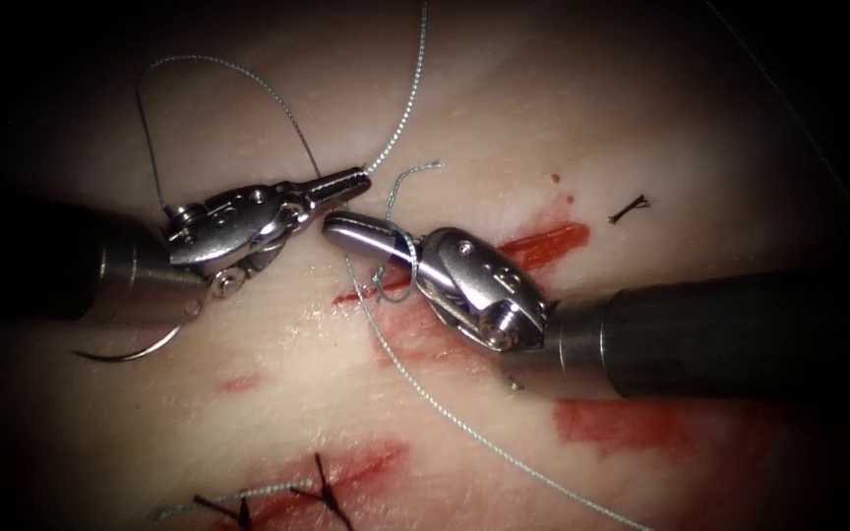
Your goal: Wound Closure
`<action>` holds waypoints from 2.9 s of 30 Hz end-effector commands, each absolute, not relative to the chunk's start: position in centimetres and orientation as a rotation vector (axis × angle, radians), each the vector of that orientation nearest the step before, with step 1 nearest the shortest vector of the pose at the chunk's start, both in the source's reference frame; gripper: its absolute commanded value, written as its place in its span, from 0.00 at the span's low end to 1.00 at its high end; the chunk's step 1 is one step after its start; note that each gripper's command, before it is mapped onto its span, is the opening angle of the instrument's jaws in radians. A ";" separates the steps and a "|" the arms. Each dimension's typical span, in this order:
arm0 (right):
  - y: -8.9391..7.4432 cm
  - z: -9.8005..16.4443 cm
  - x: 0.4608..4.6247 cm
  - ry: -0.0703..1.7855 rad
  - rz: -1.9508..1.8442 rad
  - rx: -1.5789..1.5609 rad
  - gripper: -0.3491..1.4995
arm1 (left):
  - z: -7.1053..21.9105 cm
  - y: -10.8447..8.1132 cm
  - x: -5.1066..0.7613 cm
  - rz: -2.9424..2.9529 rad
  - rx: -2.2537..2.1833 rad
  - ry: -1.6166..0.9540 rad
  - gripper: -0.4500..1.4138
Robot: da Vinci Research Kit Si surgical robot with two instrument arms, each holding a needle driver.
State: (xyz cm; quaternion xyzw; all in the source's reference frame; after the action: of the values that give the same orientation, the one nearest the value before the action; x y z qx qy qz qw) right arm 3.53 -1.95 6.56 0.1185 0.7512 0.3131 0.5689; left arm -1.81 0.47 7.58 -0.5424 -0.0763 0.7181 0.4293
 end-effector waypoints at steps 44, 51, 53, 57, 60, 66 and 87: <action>-2.1 6.6 3.70 1.171 1.668 -0.079 0.00 | 7.2 0.2 -1.87 2.000 -1.263 -0.165 0.00; -2.1 6.6 3.72 1.107 1.719 -0.085 0.00 | 7.0 0.2 -1.93 2.000 -1.261 -0.178 0.00; -2.1 6.6 3.72 1.079 1.731 -0.091 0.00 | 7.0 0.2 -1.94 1.999 -1.260 -0.180 0.00; -2.1 6.6 3.72 0.983 1.736 -0.112 0.00 | 7.1 0.2 -1.98 2.002 -1.264 -0.179 0.00; -2.1 6.6 3.69 0.923 1.726 -0.130 0.05 | 7.1 0.2 -2.00 2.003 -1.264 -0.173 0.00; -2.1 6.6 3.64 0.780 1.741 -0.155 0.54 | 7.2 0.2 -2.05 2.010 -1.266 -0.157 0.00; -1.9 6.6 3.79 0.791 1.705 -0.037 0.51 | 7.2 0.1 -2.14 2.027 -1.265 -0.174 0.00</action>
State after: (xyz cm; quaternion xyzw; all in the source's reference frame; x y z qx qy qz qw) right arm 3.70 -1.92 6.60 -0.0134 0.3398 0.7314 0.5912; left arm -2.10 0.18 7.20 -0.4917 -0.0668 0.7880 0.3645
